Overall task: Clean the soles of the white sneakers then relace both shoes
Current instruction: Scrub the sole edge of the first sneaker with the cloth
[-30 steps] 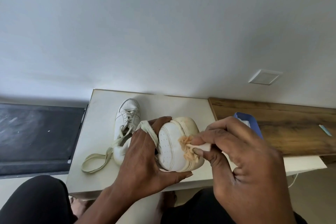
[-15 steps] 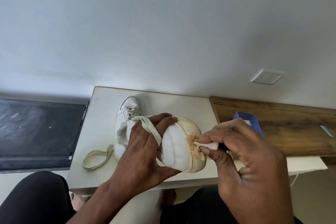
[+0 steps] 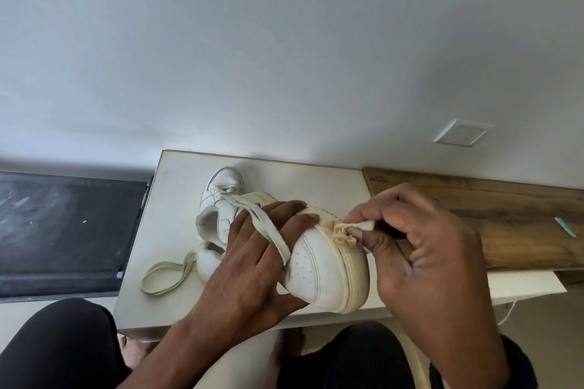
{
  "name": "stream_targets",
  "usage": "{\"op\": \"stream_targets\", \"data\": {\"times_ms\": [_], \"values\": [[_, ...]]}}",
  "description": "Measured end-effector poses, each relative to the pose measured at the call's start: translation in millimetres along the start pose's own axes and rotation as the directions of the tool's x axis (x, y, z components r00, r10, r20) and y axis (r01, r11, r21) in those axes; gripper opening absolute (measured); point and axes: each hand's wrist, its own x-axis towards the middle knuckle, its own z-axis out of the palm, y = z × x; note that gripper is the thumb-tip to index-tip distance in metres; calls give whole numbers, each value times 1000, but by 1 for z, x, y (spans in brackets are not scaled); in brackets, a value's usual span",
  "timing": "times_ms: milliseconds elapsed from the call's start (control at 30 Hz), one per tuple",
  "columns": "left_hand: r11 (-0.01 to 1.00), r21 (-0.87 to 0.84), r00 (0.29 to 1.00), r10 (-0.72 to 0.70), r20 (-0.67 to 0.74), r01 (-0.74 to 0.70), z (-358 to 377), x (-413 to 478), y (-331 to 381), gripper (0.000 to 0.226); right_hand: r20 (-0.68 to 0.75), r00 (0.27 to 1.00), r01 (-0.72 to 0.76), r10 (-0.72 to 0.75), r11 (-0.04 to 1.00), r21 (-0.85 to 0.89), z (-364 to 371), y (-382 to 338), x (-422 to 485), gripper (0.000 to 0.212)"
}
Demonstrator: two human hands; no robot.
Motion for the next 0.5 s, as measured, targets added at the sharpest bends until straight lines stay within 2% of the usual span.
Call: {"op": "stream_targets", "data": {"times_ms": [67,233,500], "values": [[1000,19,1000,14,4,-14,0,0,-1,70,63,998,-10,9,1000,12,-1,1,2,23],[998,55,1000,20,-5,-20,-1,1,-7,67,94,992,82,-80,997,-15,-5,-3,-7,14],[998,52,999,41,20,-42,1,-1,-8,70,219,973,69,-76,997,41,-11,5,-9,10]]}}
